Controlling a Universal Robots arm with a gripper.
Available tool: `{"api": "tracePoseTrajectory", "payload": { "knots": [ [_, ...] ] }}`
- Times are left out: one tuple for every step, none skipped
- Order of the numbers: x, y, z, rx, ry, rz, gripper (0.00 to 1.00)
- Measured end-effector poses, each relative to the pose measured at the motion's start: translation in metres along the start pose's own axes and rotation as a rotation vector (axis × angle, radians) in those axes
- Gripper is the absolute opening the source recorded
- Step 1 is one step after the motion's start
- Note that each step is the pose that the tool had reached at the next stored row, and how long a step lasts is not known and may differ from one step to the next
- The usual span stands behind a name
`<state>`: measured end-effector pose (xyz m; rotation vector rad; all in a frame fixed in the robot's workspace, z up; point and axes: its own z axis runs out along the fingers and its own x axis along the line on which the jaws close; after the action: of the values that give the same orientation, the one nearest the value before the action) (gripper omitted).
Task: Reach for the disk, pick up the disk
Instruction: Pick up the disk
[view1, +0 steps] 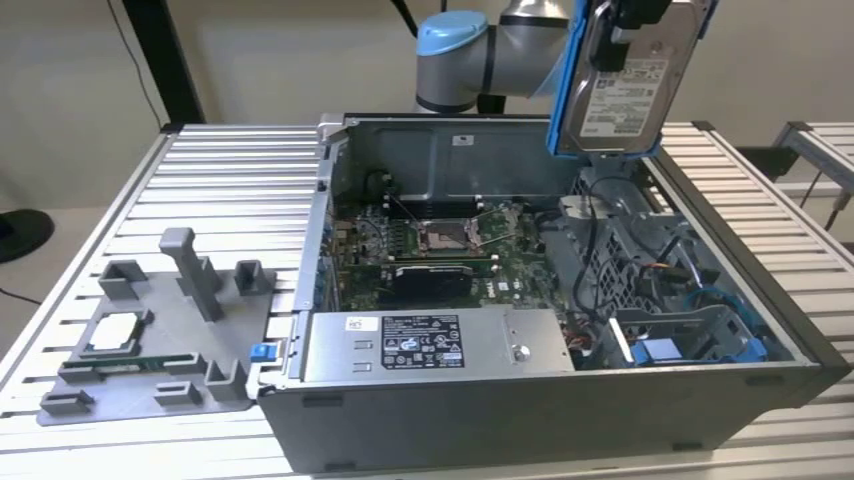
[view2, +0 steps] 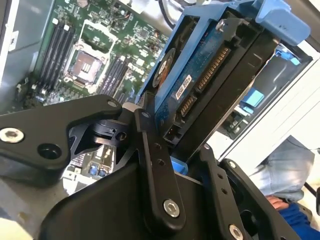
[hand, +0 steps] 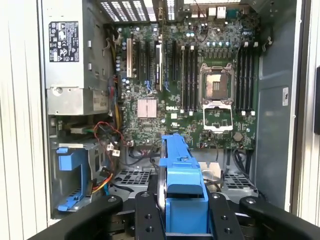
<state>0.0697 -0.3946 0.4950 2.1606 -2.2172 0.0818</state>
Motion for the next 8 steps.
{"api": "tracePoseTrajectory", "payload": {
  "knots": [
    [0.0027, -0.0001, 0.0002, 0.0000, 0.0000, 0.000, 0.00],
    [0.0055, -0.0001, 0.0004, 0.0000, 0.0000, 0.000, 0.00],
    [0.0085, -0.0002, 0.0006, 0.0000, -0.0001, 0.000, 0.00],
    [0.0113, -0.0003, 0.0008, 0.0000, 0.0000, 0.000, 0.00],
    [0.0143, -0.0004, 0.0010, 0.0000, 0.0000, 0.000, 0.00],
    [0.0172, -0.0004, 0.0012, 0.0000, 0.0000, 0.000, 0.00],
    [0.0202, -0.0005, 0.0014, 0.0000, 0.0000, 0.000, 0.00],
    [0.0232, -0.0006, 0.0017, 0.0000, -0.0001, 0.000, 0.00]
  ]
}}
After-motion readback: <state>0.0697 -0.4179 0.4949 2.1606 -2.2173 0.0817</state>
